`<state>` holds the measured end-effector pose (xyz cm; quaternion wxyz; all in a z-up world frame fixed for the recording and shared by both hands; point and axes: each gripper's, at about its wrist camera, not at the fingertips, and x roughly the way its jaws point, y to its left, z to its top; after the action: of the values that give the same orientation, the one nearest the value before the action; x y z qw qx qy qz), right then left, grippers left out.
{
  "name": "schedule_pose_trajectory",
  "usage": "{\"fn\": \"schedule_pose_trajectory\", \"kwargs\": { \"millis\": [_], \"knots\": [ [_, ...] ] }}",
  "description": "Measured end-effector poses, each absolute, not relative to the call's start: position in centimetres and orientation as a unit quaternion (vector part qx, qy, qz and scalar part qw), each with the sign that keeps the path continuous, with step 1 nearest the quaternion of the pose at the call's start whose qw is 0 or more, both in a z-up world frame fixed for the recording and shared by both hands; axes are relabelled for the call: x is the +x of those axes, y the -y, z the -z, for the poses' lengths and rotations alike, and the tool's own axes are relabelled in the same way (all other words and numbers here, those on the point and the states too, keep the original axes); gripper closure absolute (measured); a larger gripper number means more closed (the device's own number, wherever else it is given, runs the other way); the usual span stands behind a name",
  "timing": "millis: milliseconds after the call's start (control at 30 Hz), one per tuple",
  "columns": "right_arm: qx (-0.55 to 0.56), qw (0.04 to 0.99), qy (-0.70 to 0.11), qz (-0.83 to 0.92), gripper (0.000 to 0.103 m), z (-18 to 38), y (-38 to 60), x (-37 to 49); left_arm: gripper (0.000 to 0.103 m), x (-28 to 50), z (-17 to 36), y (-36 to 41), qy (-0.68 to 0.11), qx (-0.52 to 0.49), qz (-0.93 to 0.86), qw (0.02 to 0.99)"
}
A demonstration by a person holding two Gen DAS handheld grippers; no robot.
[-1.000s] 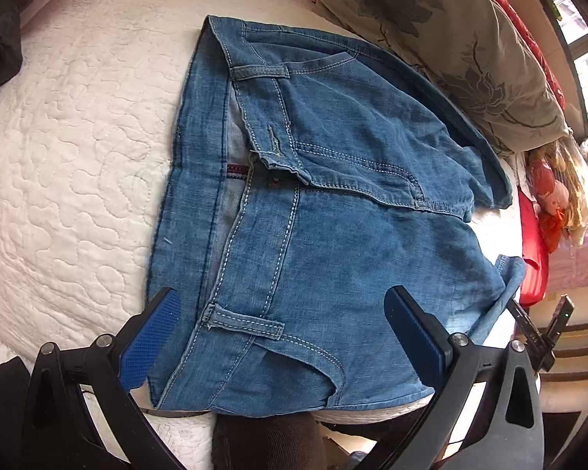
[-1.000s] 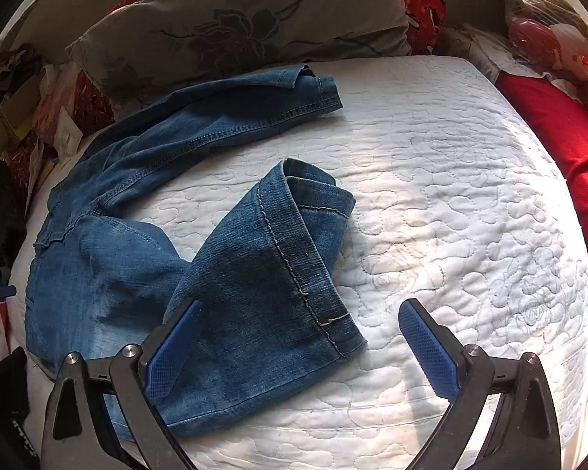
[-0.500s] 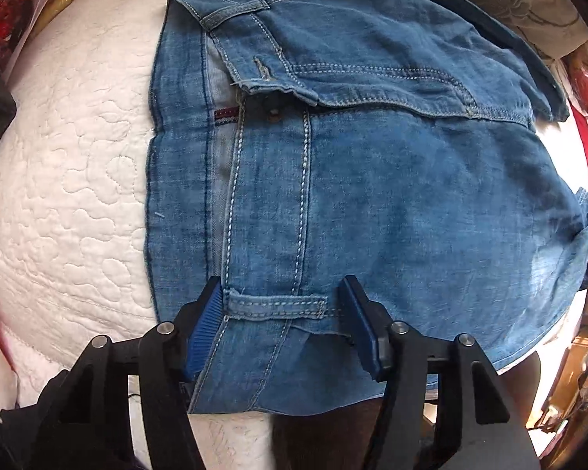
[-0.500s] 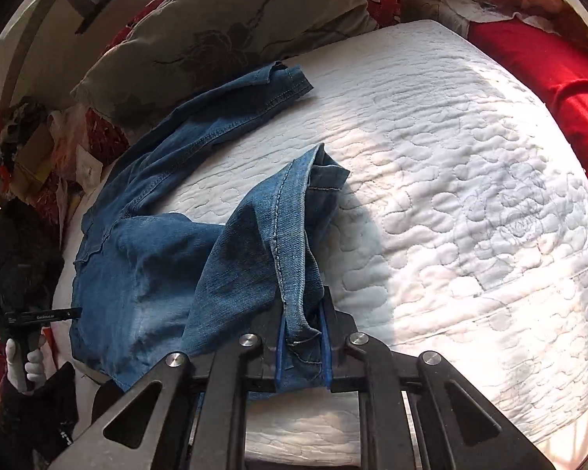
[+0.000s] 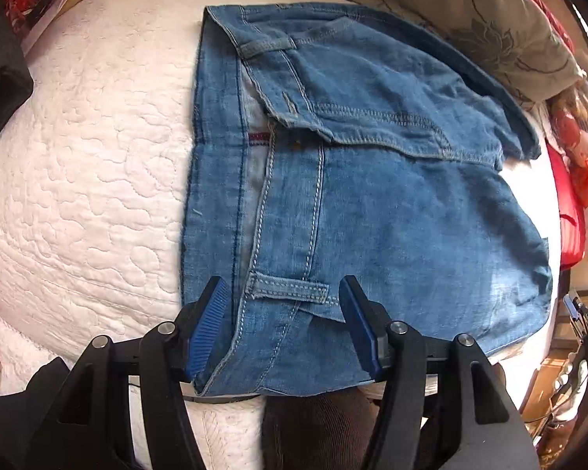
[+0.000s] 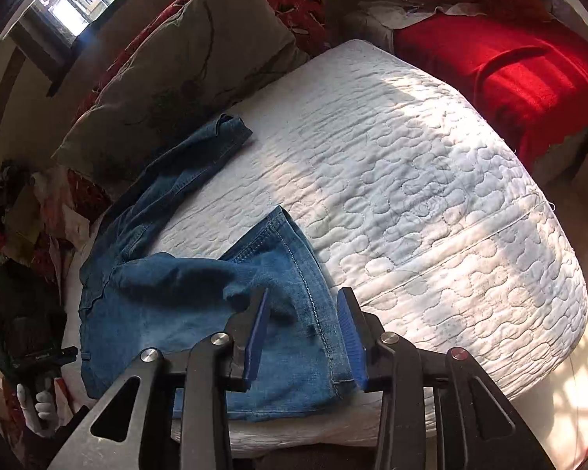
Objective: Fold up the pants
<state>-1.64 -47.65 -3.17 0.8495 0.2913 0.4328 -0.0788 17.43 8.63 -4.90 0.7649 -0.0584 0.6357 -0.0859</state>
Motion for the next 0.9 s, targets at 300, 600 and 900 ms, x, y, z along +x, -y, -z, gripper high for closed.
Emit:
{"fn": "schedule_pose_trajectory", "kwargs": {
  "millis": [300, 600, 900],
  "knots": [
    [0.300, 0.852, -0.428, 0.019, 0.053, 1.2, 44.8, 14.6, 0.042, 28.1, 5.1, -12.8, -0.635, -0.192, 0.045, 0.747],
    [0.250, 0.841, -0.476, 0.062, 0.052, 5.7, 43.4, 28.7, 0.042, 34.9, 8.5, -11.2, -0.653, -0.201, 0.030, 0.730],
    [0.243, 0.881, -0.406, 0.032, 0.082, 1.4, 43.6, 39.3, 0.042, 39.5, 8.8, -10.3, -0.630, -0.167, -0.037, 0.757]
  ]
}}
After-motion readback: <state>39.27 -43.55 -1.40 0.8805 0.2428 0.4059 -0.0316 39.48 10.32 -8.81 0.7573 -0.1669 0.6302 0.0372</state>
